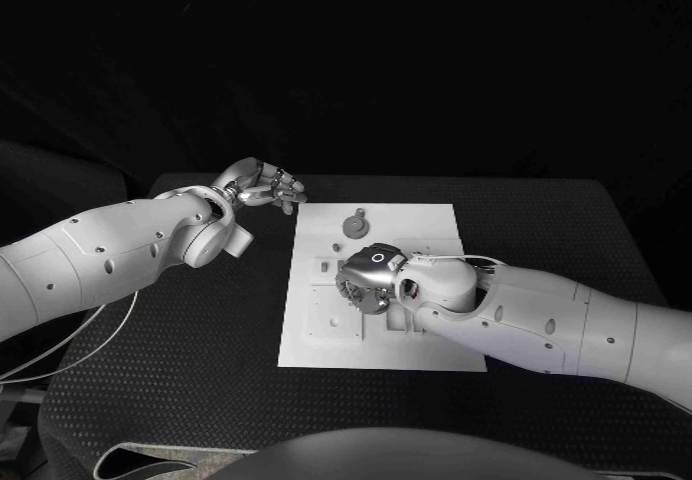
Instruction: Assemble the parts on the task board
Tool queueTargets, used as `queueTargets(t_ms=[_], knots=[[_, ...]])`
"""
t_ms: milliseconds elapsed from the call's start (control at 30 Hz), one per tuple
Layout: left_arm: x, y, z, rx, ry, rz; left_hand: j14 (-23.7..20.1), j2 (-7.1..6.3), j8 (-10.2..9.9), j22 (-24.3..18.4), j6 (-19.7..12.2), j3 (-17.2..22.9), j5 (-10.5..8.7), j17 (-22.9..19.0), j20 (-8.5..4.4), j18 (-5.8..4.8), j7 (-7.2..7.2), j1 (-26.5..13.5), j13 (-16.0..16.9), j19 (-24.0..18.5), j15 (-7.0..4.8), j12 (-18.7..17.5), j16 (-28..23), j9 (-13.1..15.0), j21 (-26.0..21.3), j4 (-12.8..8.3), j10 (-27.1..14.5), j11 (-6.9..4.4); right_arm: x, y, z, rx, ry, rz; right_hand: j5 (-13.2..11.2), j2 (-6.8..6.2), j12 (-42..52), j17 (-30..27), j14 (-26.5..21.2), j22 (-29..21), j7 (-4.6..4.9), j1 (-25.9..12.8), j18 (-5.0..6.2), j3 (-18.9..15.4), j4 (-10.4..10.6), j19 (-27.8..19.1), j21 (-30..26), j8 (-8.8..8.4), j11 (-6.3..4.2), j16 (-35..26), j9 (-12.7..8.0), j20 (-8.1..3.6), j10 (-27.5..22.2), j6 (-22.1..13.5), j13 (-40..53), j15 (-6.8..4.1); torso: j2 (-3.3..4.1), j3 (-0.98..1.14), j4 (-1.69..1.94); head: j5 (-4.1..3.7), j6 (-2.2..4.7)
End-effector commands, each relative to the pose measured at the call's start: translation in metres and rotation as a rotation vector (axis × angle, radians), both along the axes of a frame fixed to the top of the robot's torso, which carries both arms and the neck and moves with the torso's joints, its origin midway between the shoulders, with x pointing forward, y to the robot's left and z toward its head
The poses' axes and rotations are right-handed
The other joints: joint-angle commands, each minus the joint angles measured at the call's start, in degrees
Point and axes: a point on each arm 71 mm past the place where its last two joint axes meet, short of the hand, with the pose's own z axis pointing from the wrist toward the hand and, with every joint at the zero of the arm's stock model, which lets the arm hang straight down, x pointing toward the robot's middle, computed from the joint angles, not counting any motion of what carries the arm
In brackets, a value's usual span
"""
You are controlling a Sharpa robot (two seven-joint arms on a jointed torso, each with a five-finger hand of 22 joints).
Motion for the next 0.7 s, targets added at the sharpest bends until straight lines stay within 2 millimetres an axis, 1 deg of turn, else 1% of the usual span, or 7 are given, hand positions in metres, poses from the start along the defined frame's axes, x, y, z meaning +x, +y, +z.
queueTargets(t_ms=[33, 267, 700], knots=[[0.0002, -0.0016, 0.0014, -0.011, -0.003, -0.006, -0.06, -0.23, 0.31, -0.03, -0.11, -0.43, -0.07, 0.09, 0.19, 0.85, -0.12, -0.44, -0.10, 0.08, 0.11, 0.27, -0.21, -0.07, -0.37, 0.00, 0.03, -0.33, -0.0017, -0.0004, -0.0043, -0.018, 0.015, 0.006, 0.19, 0.29, 0.02, -0.06, -0.04, 0.90, 0.47, -0.44, 5.54, 0.28, 0.10, 0.04, 0.20, 0.18, -0.10, -0.33, 0.08, -0.29, 0.45, 0.78, -0.09, -0.42, 0.00, 0.01, -0.03, 0.07, 0.02], [0.0003, -0.0013, 0.0013, -0.010, -0.002, -0.006, -0.05, -0.22, 0.30, -0.03, -0.17, -0.43, -0.06, 0.14, 0.18, 0.86, -0.11, -0.45, -0.15, 0.09, 0.10, 0.26, -0.24, -0.09, -0.38, -0.01, -0.01, -0.31, -0.0066, 0.0030, -0.0034, -0.009, 0.022, 0.018, 0.19, 0.30, 0.01, -0.06, -0.04, 0.89, 0.47, -0.45, 5.54, 0.29, 0.09, 0.04, 0.19, 0.17, -0.11, -0.35, 0.09, -0.30, 0.45, 0.78, -0.10, -0.42, 0.00, -0.01, -0.01, 0.15, -0.07], [0.0004, 0.0008, 0.0013, -0.009, -0.003, -0.002, -0.04, -0.20, 0.31, -0.02, -0.21, -0.44, -0.06, 0.21, 0.18, 0.87, -0.09, -0.47, -0.21, 0.10, 0.10, 0.26, -0.28, -0.11, -0.40, -0.01, -0.07, -0.29, -0.0027, -0.0063, -0.0025, 0.032, 0.005, -0.008, 0.19, 0.24, 0.02, -0.05, -0.02, 0.88, 0.44, -0.43, 5.54, 0.29, 0.07, 0.06, 0.18, 0.18, -0.14, -0.36, 0.13, -0.33, 0.53, 0.84, -0.10, -0.45, 0.00, 0.01, -0.01, 0.11, -0.04]])
